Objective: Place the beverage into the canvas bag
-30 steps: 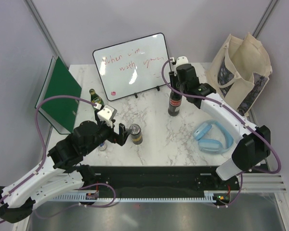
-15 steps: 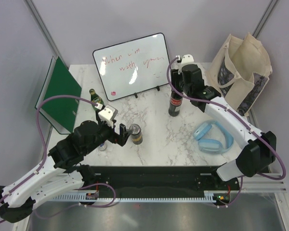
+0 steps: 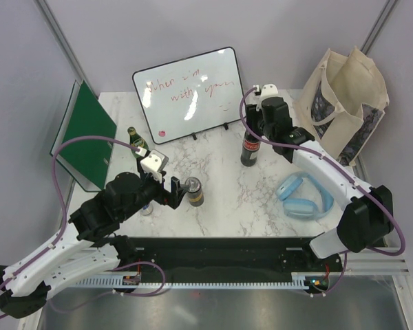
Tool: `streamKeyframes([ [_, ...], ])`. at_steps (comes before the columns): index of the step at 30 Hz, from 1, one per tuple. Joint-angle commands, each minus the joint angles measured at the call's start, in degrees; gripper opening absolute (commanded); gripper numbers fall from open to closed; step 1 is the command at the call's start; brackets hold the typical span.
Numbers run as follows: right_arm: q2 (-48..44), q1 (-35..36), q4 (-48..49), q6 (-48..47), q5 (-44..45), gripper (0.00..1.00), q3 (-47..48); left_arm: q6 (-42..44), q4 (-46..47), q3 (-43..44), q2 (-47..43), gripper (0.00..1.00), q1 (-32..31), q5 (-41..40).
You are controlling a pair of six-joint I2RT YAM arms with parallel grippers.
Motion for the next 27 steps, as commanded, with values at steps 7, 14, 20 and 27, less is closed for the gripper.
streamKeyframes([
  [7, 0.48, -0.22, 5.84, 0.36, -1.94, 0.5, -1.6, 1.29, 2.42, 0.31, 0.42, 1.0, 0.24, 0.34],
  [14, -1.36, -0.22, 5.76, 0.97, -0.19, 0.05, -1.43, 1.29, 2.34, 0.22, 0.34, 1.0, 0.15, 0.16],
  [20, 0.39, -1.27, -3.38, 0.63, 0.78, 0.0, 8.67, 1.29, 2.34, 0.31, 0.25, 1.0, 0.15, 0.69],
  [27, 1.01, -4.52, -7.94, -2.1, -0.54, 0.0, 18.16, 1.29, 2.42, 0.31, -0.1, 1.0, 0.24, 0.69],
])
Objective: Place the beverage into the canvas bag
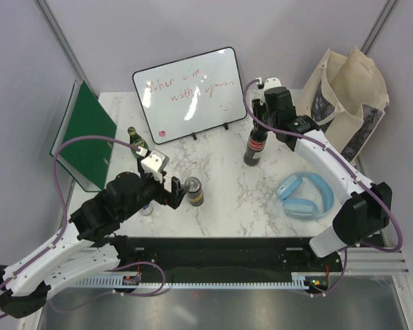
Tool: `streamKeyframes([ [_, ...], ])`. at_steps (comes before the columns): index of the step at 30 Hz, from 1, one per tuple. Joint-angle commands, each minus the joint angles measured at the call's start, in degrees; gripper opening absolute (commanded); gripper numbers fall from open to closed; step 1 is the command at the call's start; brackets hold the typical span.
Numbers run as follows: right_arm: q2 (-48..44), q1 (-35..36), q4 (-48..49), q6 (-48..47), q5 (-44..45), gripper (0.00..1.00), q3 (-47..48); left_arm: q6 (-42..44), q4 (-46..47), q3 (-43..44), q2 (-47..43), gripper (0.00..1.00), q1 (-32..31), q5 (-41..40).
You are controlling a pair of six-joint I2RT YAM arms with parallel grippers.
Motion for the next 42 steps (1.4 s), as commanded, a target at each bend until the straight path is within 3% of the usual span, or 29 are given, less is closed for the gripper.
streamKeyframes([
  [1, -1.35, -2.88, 3.06, -2.54, 0.8, 0.0, 12.22, 1.29, 2.4, 0.31, -0.41, 1.0, 0.24, 0.51],
  [18, 1.55, -11.06, -3.97, -6.76, 0.8, 0.0, 29.11, 1.29, 2.31, 0.22, -0.15, 1.0, 0.24, 0.6],
  [27, 6.38, -17.82, -6.87, -6.76, -2.89, 0.0, 43.25, 1.29, 2.31, 0.22, -0.06, 1.0, 0.15, 0.69],
  [42, 12.36, -28.73, -3.01, -3.86, -9.92, 0.0, 57.41, 1.47, 2.4, 0.04, 0.38, 1.0, 0.24, 0.69],
])
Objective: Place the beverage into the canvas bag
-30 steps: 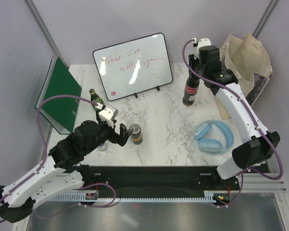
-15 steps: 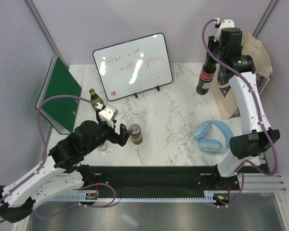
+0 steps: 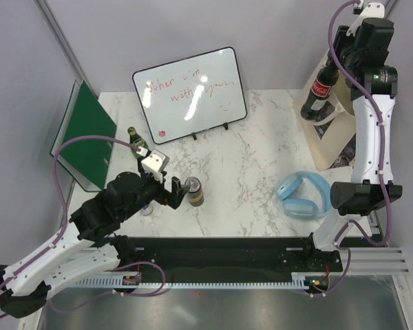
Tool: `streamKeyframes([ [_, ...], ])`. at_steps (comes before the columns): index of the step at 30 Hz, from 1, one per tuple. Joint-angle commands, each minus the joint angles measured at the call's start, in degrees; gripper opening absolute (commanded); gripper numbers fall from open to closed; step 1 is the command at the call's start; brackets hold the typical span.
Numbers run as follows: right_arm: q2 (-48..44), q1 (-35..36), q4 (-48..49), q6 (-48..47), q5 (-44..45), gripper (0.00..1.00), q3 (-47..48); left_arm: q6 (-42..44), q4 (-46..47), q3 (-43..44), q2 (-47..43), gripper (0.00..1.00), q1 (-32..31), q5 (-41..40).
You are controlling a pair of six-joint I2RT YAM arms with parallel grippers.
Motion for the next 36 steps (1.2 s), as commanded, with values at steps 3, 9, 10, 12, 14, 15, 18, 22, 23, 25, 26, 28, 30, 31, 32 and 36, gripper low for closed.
streamKeyframes([
  [3, -0.58, -2.96, 17.26, 0.79, -2.34, 0.0, 9.75, 1.47, 2.4, 0.04, 0.38, 1.0, 0.15, 0.23],
  [9, 0.83, -6.31, 22.96, 5.0, -6.11, 0.0, 12.31, 1.64, 2.4, -0.05, 1.26, 1.0, 0.24, 0.23],
  [10, 0.92, -6.39, 23.67, 5.36, -6.47, 0.0, 12.31, 1.64, 2.31, 0.04, 1.43, 1.0, 0.24, 0.31],
  [12, 1.01, -6.57, 25.95, 5.89, -7.0, 0.0, 12.05, 1.73, 2.4, -0.05, 1.52, 1.0, 0.24, 0.32],
  [14, 1.09, -6.57, 27.45, 6.33, -6.74, 0.0, 12.22, 1.73, 2.31, -0.04, 1.53, 1.0, 0.15, 0.14],
  [15, 1.18, -6.66, 28.85, 6.42, -6.65, 0.0, 12.31, 1.73, 2.4, -0.05, 1.44, 1.0, 0.24, -0.12],
  [18, 1.88, -7.1, 31.32, 7.03, -6.56, 0.0, 13.36, 1.73, 2.31, -0.13, 1.35, 1.0, 0.24, -0.3],
  [22, 2.15, -7.63, 34.13, 7.56, -6.12, 0.0, 14.33, 1.73, 2.4, 0.04, 1.44, 1.0, 0.24, -0.12],
  [23, 2.32, -7.89, 34.66, 7.65, -6.12, 0.0, 14.59, 1.73, 2.4, -0.04, 1.44, 1.0, 0.24, -0.04],
  [25, 2.76, -8.15, 36.16, 7.74, -5.95, 0.0, 15.2, 1.82, 2.31, 0.04, 1.44, 1.0, 0.24, 0.14],
  [26, 3.03, -8.59, 36.34, 7.56, -5.86, 0.0, 16.34, 1.82, 2.4, 0.04, 1.35, 1.0, 0.24, 0.14],
  [28, 3.73, -9.2, 37.39, 7.65, -5.42, 0.0, 17.05, 1.73, 2.31, 0.04, 1.26, 1.0, 0.15, 0.14],
  [30, 3.64, -10.7, 38.44, 8.09, -5.33, 0.0, 17.14, 1.73, 2.4, -0.04, 1.17, 1.0, 0.24, 0.23],
  [31, 3.56, -11.31, 38.88, 8.44, -5.42, 0.0, 17.05, 1.73, 2.31, 0.04, 1.26, 1.0, 0.15, 0.23],
  [32, 3.56, -12.45, 39.41, 8.88, -5.68, 0.0, 17.14, 1.82, 2.31, 0.04, 1.26, 1.0, 0.24, 0.14],
  [36, 3.64, -14.22, 41.87, 11.16, -6.04, 0.0, 17.58, 1.82, 2.31, -0.05, 1.44, 1.0, 0.15, 0.23],
])
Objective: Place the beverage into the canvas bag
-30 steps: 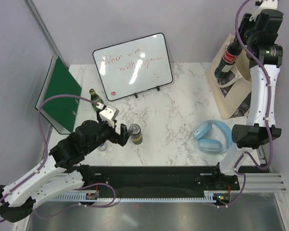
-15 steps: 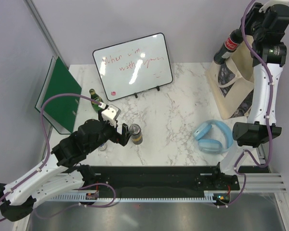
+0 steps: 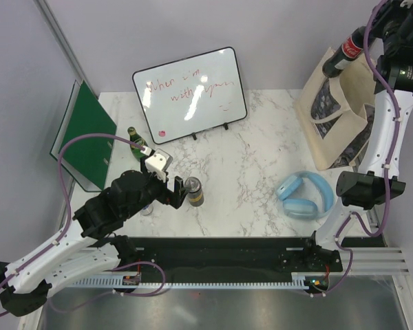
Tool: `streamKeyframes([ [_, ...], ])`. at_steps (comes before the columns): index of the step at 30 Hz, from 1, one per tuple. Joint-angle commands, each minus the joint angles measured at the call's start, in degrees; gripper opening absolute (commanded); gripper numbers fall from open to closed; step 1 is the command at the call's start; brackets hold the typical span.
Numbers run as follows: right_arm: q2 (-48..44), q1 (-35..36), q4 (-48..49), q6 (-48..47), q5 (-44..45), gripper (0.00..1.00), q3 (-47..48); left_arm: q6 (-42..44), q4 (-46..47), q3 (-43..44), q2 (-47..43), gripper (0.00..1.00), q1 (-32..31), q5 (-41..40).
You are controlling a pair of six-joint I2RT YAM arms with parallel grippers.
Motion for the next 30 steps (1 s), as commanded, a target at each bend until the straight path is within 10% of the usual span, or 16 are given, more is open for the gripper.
streamKeyframes([
  [1, -3.24, -2.39, 21.55, 3.58, 0.0, 0.0, 6.87, 1.8, 2.4, -0.13, -0.09, 1.0, 0.24, 0.25],
  [30, -13.87, -8.55, 19.62, -0.9, 0.26, 0.0, -17.27, 1.8, 2.31, 0.13, -0.8, 1.0, 0.24, 1.83],
])
